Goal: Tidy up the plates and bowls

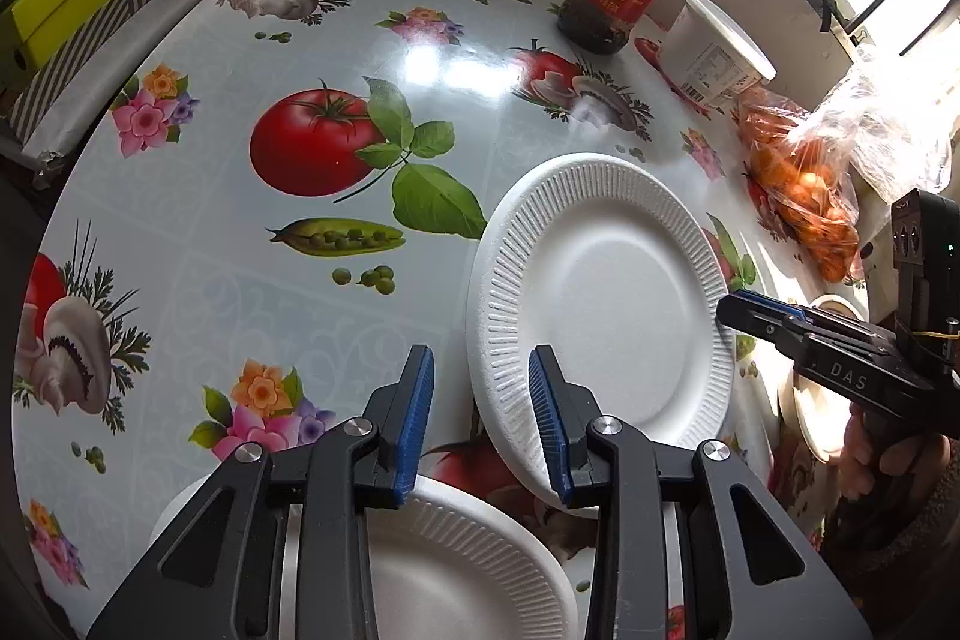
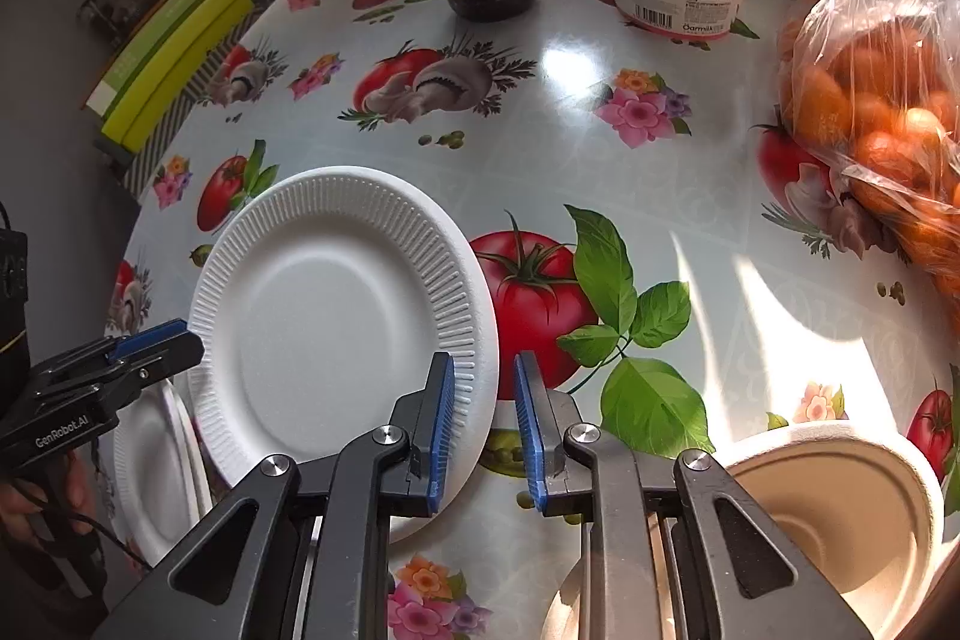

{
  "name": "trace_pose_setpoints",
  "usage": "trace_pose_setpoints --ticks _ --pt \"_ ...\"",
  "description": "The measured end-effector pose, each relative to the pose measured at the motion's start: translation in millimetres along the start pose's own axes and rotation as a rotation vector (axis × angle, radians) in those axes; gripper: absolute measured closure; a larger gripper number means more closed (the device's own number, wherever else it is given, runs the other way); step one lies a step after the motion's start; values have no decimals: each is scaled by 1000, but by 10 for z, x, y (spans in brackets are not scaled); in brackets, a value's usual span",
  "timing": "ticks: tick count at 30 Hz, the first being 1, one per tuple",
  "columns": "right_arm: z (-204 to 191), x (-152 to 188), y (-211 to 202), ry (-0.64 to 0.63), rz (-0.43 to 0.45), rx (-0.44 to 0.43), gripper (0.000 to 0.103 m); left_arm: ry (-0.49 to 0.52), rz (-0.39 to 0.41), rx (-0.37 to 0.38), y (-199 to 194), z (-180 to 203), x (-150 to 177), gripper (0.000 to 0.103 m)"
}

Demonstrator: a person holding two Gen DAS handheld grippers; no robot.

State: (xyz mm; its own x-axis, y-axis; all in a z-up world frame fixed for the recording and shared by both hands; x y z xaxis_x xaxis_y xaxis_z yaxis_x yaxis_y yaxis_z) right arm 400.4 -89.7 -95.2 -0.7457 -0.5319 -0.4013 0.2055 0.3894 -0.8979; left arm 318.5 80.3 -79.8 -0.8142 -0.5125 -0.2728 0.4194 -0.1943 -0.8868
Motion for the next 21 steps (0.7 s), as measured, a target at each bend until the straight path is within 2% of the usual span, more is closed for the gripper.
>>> trace_pose_setpoints --ticks 4,7,10,21 --pt "-11 0 -5 -4 -1 -4 88 6 0 2 20 2 -3 70" --pt "-25 -4 -13 -7 2 -6 89 9 0 3 25 22 5 79" --pt "-32 -9 -19 -7 5 -3 89 22 6 -5 24 36 13 84" --pt "-23 -10 -59 11 11 -4 89 26 18 -2 -7 36 1 85"
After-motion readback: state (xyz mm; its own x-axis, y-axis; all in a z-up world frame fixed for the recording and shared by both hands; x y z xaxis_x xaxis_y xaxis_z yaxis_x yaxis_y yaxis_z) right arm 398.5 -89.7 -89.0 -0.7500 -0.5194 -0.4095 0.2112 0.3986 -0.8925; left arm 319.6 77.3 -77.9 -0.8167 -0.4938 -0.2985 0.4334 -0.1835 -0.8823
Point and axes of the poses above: each gripper's, at about its wrist camera, not at the fingertips, and y roughly the way its jaws point, z to its right, x to its underside, the point moved 7 cm from there along y, roughly the way its jaws point, and after that the axes turned 13 degrees about -y, right-handed, at the moved point
